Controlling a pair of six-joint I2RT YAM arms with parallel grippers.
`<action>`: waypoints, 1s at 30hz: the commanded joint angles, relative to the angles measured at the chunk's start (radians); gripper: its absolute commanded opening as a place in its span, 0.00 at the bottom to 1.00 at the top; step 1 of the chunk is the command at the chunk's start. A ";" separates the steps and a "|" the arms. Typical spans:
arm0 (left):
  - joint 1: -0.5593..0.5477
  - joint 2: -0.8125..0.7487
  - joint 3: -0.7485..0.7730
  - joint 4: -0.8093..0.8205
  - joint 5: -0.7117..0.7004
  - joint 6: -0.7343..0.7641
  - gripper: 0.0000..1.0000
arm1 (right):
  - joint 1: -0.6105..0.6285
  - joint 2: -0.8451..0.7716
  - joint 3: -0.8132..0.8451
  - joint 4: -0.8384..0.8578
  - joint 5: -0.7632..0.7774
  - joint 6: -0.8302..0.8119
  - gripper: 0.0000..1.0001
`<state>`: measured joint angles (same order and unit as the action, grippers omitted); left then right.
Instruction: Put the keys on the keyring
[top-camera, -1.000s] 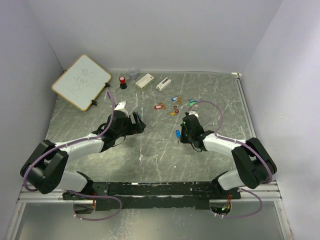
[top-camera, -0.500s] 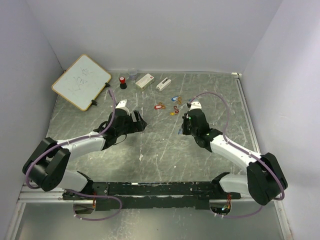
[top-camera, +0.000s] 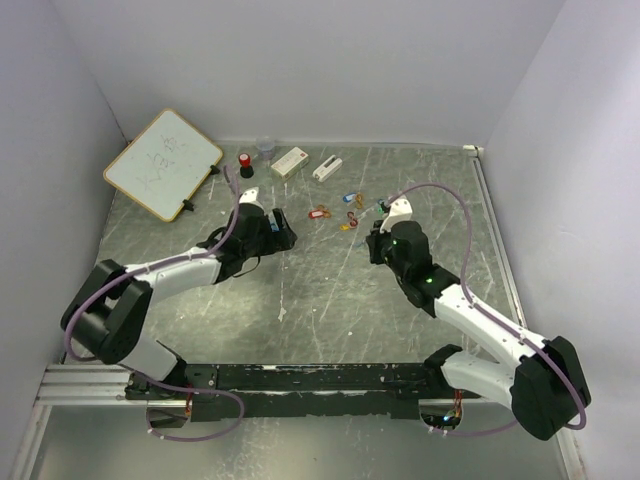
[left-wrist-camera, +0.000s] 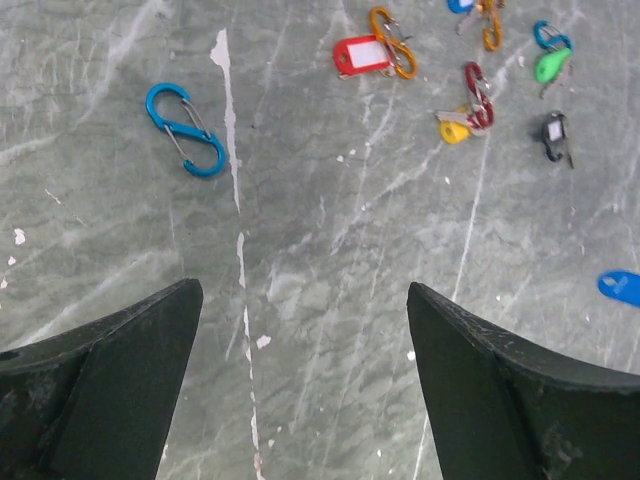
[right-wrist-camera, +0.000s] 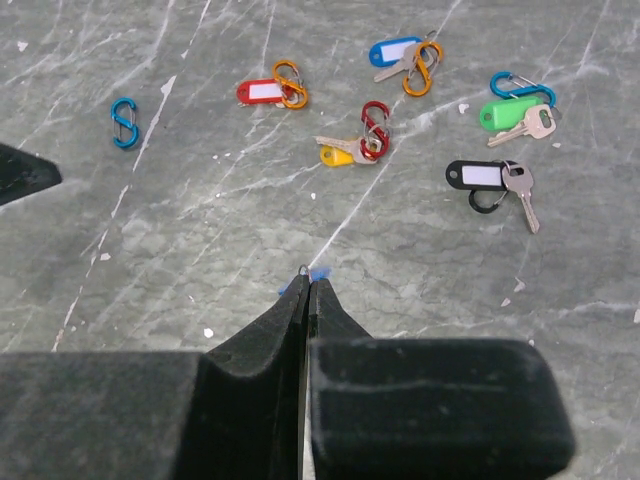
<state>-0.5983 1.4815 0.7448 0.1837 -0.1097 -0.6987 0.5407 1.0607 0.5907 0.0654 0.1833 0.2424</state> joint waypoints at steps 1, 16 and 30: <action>0.006 0.076 0.094 -0.142 -0.090 -0.069 0.95 | 0.007 -0.019 -0.042 0.055 0.009 -0.019 0.00; 0.005 0.284 0.222 -0.225 -0.225 -0.231 0.89 | 0.008 -0.067 -0.075 0.069 -0.024 -0.008 0.00; -0.039 0.534 0.609 -0.657 -0.477 -0.329 0.80 | 0.009 -0.091 -0.081 0.068 -0.006 -0.005 0.00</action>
<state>-0.6128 1.9289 1.2057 -0.2306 -0.4534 -0.9623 0.5453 0.9966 0.5259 0.1097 0.1688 0.2386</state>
